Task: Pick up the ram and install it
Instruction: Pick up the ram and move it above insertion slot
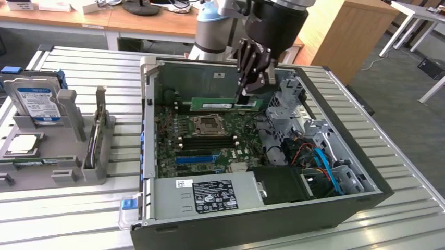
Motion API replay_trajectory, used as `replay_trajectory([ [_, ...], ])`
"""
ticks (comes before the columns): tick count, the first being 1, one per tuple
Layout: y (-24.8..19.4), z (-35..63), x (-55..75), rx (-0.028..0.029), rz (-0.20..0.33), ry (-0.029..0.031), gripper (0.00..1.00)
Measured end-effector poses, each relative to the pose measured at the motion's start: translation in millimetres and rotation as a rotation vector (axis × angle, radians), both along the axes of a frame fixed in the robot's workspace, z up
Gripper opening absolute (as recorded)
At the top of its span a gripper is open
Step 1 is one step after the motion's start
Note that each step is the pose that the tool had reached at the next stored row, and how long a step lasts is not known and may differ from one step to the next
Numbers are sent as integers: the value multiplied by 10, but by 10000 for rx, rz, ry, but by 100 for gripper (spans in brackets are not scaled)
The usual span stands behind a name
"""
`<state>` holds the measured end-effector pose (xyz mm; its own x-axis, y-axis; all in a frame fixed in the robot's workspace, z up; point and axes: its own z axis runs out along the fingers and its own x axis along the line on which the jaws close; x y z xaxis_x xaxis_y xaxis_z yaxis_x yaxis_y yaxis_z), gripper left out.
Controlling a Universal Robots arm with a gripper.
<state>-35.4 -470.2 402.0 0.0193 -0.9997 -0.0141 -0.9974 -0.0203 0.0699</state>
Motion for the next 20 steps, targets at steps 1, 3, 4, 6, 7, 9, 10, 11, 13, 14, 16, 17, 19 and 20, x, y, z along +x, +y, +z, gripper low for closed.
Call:
replay_trajectory([
  [1,0,0,30,0,0,0,12],
  [3,0,-1,81,2,5,0,12],
  [4,0,0,87,1,5,1,12],
  [6,0,0,87,1,4,1,12],
  [7,0,0,87,1,4,1,12],
  [9,5,-1,87,2,3,0,12],
  [10,13,-2,86,2,2,0,12],
  [11,26,-2,86,2,2,0,12],
  [13,62,-5,87,2,3,0,12],
  [14,82,-7,87,3,4,0,12],
  [16,125,-10,87,2,4,0,12],
  [17,147,-12,87,5,5,0,12],
  [19,191,-16,87,10,3,1,12],
  [20,214,-18,87,14,4,0,12],
])
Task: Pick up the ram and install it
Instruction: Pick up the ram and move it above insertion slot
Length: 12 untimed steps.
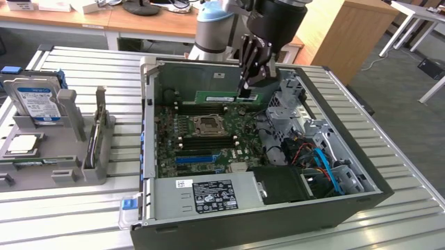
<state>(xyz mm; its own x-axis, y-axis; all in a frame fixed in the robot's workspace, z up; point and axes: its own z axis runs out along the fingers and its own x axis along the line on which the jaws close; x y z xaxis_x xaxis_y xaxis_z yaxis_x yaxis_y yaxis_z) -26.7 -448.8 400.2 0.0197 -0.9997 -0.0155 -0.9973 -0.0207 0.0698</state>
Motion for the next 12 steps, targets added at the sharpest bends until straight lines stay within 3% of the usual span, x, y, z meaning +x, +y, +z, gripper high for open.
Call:
replay_trajectory([
  [12,290,-27,0,82,0,0,12],
])
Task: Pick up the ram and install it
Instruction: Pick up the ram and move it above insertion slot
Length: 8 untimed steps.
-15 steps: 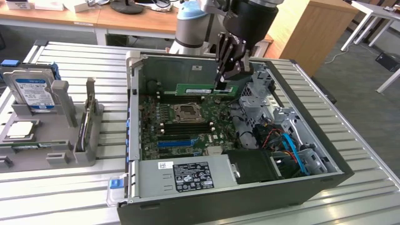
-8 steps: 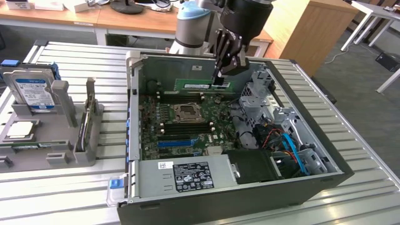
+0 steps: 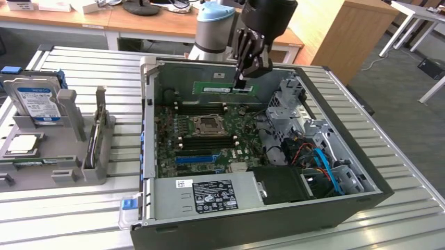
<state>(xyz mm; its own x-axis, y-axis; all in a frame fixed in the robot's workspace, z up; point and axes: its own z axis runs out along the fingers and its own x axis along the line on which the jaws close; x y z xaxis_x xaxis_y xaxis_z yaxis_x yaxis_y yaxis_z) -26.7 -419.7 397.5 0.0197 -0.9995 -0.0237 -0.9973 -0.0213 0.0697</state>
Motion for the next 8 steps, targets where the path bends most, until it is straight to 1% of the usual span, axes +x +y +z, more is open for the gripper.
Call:
replay_trajectory([
  [1,18,-2,0,9,0,1,12],
  [3,37,-3,0,32,0,0,12],
  [8,40,-6,0,43,0,-1,12],
])
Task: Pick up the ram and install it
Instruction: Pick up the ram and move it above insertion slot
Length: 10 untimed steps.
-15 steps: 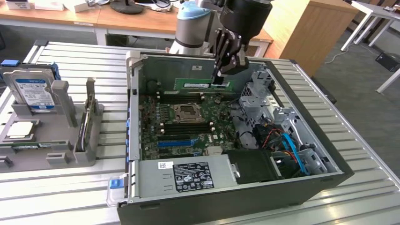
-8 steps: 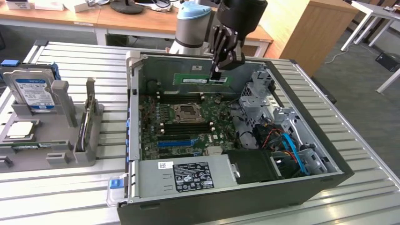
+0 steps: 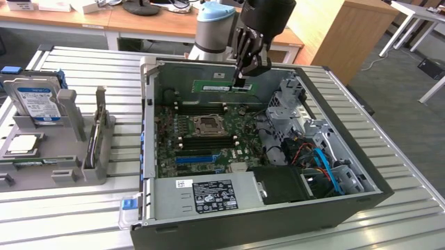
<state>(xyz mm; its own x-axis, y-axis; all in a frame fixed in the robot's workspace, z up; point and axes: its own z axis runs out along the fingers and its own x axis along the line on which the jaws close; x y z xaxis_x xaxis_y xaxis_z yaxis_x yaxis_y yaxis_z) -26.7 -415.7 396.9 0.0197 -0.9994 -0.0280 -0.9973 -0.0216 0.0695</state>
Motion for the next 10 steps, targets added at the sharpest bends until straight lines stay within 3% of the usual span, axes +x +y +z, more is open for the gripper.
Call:
replay_trajectory([
  [10,0,-146,0,0,0,1,12],
])
